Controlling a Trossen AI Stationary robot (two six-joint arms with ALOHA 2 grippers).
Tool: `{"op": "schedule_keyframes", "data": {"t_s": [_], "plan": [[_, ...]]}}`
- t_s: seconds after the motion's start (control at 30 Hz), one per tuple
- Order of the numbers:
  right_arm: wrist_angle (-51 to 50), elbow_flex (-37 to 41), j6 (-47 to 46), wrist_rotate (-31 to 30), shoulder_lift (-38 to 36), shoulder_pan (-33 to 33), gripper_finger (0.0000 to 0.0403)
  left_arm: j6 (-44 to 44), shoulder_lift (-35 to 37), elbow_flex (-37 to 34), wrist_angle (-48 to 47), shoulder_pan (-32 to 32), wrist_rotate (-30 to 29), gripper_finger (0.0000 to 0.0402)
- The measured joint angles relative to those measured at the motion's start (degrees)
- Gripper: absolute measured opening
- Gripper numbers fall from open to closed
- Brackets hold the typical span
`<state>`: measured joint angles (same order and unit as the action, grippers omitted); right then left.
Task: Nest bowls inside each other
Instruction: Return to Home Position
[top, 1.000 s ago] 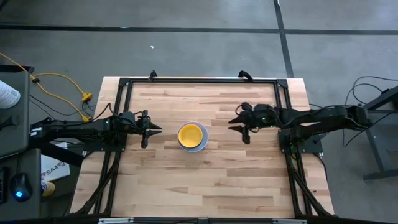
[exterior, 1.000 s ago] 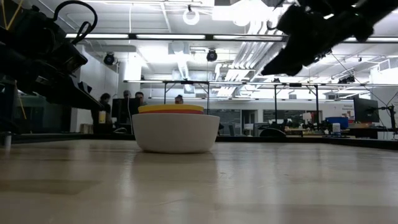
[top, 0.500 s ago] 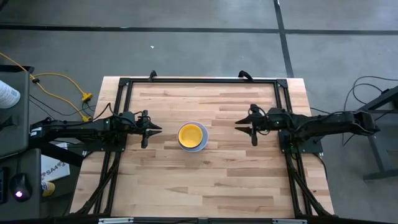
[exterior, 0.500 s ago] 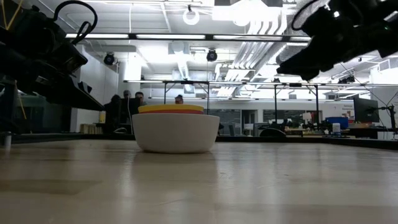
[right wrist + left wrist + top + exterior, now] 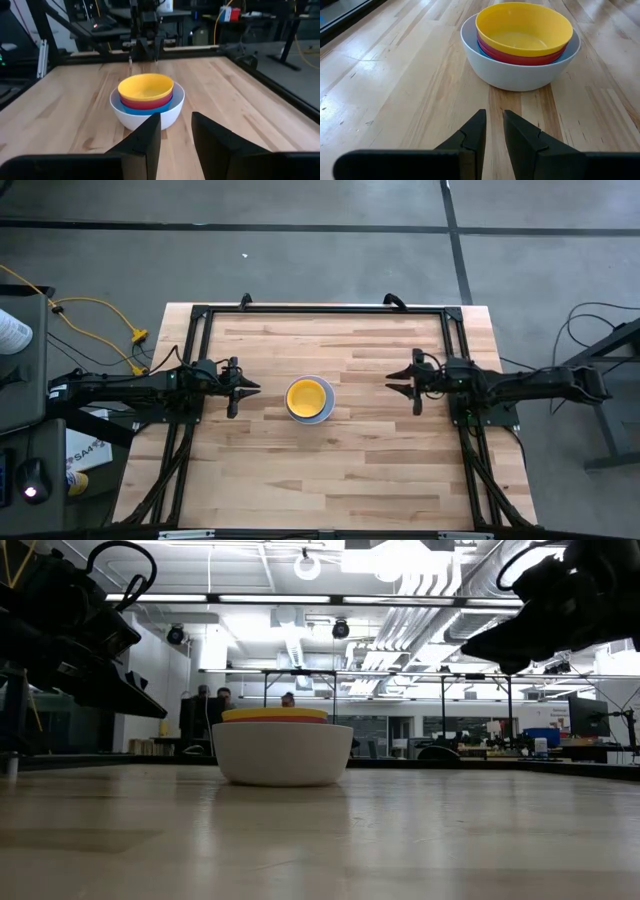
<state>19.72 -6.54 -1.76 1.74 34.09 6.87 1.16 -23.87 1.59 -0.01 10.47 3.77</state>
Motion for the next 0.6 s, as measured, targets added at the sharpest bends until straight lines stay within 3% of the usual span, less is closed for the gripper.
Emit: {"op": "schedule_keyframes", "data": {"t_s": [0.6], "plan": [[2.8, 2.9, 0.0, -0.1, -4.2, 0.0, 0.0101, 0.0, 0.0, 0.0, 0.0, 0.0, 0.0, 0.0067]]}}
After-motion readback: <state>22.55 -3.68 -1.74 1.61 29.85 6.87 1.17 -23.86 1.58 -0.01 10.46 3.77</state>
